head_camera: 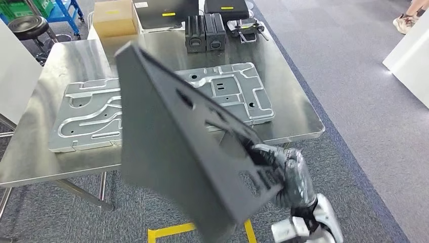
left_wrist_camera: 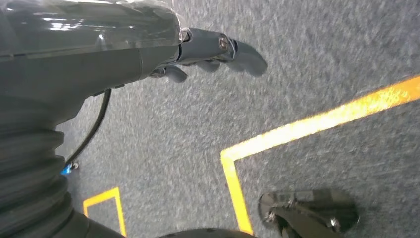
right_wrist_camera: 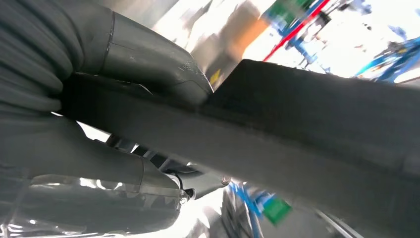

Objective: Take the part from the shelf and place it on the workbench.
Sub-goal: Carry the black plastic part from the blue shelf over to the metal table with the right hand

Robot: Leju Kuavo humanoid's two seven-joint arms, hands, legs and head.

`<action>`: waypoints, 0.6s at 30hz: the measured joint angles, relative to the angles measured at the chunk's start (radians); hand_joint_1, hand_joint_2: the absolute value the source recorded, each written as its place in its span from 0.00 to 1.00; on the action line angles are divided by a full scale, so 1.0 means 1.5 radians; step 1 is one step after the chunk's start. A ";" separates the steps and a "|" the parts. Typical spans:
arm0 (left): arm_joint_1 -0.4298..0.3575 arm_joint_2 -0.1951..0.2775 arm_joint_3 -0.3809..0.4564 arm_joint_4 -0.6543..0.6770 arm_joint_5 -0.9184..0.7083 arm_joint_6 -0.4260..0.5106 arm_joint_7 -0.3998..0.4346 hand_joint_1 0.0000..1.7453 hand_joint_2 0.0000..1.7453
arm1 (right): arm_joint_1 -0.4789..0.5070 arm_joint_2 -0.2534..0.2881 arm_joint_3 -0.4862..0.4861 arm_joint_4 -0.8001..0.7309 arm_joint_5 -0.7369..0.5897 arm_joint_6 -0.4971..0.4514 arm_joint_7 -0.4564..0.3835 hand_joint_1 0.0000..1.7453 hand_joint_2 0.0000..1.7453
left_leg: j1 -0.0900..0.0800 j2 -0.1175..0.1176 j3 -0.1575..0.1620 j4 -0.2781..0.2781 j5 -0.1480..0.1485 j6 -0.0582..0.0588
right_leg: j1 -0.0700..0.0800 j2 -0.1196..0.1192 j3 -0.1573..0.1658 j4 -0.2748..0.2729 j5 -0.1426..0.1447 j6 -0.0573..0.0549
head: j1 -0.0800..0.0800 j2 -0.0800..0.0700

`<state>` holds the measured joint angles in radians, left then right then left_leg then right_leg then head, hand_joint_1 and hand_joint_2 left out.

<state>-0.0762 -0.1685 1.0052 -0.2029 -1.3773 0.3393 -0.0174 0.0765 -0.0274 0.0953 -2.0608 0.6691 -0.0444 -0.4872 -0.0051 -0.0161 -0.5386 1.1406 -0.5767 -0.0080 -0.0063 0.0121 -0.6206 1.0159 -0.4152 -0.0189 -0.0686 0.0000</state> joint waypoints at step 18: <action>-0.023 -0.003 -0.032 0.000 -0.022 0.101 -0.032 0.00 1.00 | -0.802 -0.184 0.273 0.671 0.395 -0.079 0.176 1.00 1.00 | 0.010 0.006 -0.044 -0.072 0.091 0.026 | -0.010 -0.008 -0.085 0.187 -0.089 0.044 | 0.000 0.000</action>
<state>-0.1113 -0.1730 0.9570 -0.2029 -1.4103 0.4902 -0.0651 -1.1265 -0.3027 0.5051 -1.0536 1.2615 -0.1624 -0.2232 0.0098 -0.0069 -0.6042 1.0320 -0.4401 0.0307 -0.0206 -0.0003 -0.7480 1.2968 -0.5491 0.0470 -0.0683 0.0000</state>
